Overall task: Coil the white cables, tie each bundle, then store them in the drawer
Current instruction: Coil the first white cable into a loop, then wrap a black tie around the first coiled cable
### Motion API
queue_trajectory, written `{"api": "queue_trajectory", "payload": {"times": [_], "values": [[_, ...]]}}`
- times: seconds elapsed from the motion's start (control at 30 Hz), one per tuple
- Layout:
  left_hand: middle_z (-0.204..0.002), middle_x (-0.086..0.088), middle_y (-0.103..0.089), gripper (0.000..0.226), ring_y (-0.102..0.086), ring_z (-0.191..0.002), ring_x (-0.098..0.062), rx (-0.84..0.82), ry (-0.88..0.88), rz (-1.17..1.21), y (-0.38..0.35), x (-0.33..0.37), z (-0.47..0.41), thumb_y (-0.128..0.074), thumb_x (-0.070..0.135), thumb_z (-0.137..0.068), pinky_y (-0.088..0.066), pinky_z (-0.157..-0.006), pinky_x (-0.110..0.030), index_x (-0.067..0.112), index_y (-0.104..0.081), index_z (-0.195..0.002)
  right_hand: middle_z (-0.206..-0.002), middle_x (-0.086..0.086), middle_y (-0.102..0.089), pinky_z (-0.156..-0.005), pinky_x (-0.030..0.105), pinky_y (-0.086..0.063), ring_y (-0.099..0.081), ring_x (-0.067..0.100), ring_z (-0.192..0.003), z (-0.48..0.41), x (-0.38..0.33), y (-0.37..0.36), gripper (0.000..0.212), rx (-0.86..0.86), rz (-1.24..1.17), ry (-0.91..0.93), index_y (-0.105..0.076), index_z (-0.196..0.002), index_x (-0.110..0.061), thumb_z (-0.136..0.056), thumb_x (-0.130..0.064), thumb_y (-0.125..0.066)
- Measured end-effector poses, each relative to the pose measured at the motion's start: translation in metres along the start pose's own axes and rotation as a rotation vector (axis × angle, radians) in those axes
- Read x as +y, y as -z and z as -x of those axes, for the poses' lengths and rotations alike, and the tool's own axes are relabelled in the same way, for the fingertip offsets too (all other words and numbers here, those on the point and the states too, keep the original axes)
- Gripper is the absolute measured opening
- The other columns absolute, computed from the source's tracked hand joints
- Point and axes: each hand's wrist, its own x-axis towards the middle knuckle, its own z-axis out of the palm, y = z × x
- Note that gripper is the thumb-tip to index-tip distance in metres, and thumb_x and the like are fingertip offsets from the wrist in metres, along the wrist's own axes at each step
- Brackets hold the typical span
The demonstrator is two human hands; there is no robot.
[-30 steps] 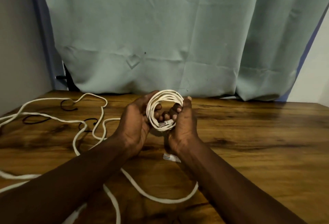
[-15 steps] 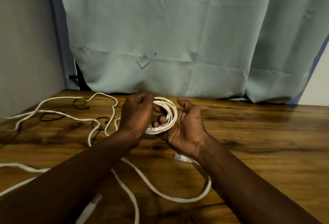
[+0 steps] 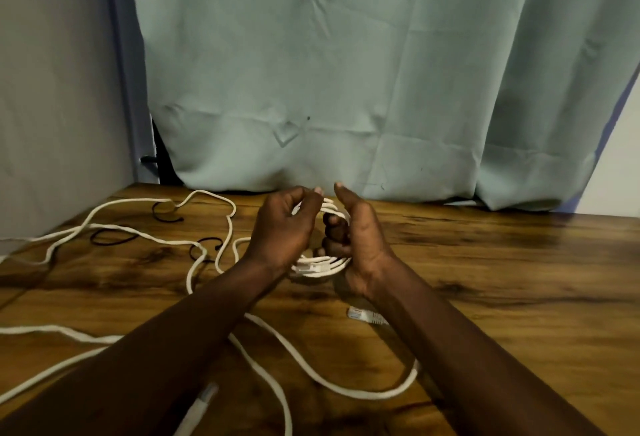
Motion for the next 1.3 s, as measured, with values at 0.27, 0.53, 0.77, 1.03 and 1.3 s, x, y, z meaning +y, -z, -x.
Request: {"api": "queue_trajectory", "payload": {"times": [0.27,0.53,0.77,1.03,1.3], "values": [[-0.051,0.001,-0.046,0.037,-0.029,-0.033,-0.009,-0.177,0.495,0.451,0.015,0.008,-0.003,-0.044,0.013,-0.093,-0.027,-0.045,-0.023,0.014,-0.067,-0.065,-0.076,0.025,-0.064,-0.043,0.025,-0.034,-0.052,0.032,-0.056,-0.019,0.015,-0.012,0.053,0.075,0.212,0.11,-0.069,-0.075,-0.007,-0.086,-0.057,-0.054],[-0.06,-0.003,-0.053,0.03,-0.043,-0.041,-0.01,-0.309,0.618,0.453,0.027,0.008,-0.009,-0.039,0.004,-0.089,-0.042,-0.048,-0.022,0.006,-0.069,-0.087,-0.06,0.019,-0.059,-0.042,0.02,-0.028,-0.047,0.022,-0.04,-0.041,0.035,-0.006,0.036,0.086,0.027,0.105,-0.057,-0.068,-0.005,-0.099,-0.022,-0.049],[-0.105,-0.015,-0.071,0.027,-0.067,-0.089,-0.021,-0.498,0.562,0.041,0.065,0.04,-0.02,-0.045,0.002,-0.101,-0.056,-0.078,-0.031,0.008,-0.067,-0.115,-0.05,0.008,-0.053,-0.033,0.016,-0.031,-0.041,0.016,-0.03,-0.044,0.036,-0.002,0.027,0.061,-0.08,0.063,-0.059,-0.073,-0.007,-0.097,-0.017,-0.055],[-0.091,0.003,-0.075,0.003,-0.07,-0.092,-0.017,-0.085,0.264,-1.169,0.138,0.006,-0.043,-0.078,0.023,-0.083,-0.051,-0.078,-0.025,0.021,-0.076,-0.082,-0.046,0.002,-0.036,-0.042,0.018,-0.028,-0.027,0.016,-0.033,-0.045,0.034,-0.001,0.031,0.032,-0.05,0.049,-0.049,-0.068,-0.012,-0.096,-0.019,-0.058],[-0.101,-0.003,-0.071,0.005,-0.066,-0.101,-0.024,-0.17,0.382,-1.294,0.135,-0.02,-0.04,-0.077,0.025,-0.086,-0.053,-0.084,-0.032,0.024,-0.073,-0.089,-0.039,-0.002,-0.041,-0.033,0.017,-0.031,-0.035,0.012,-0.026,-0.038,0.029,-0.003,0.029,0.001,-0.044,0.021,-0.051,-0.069,-0.01,-0.097,-0.017,-0.057]]}}
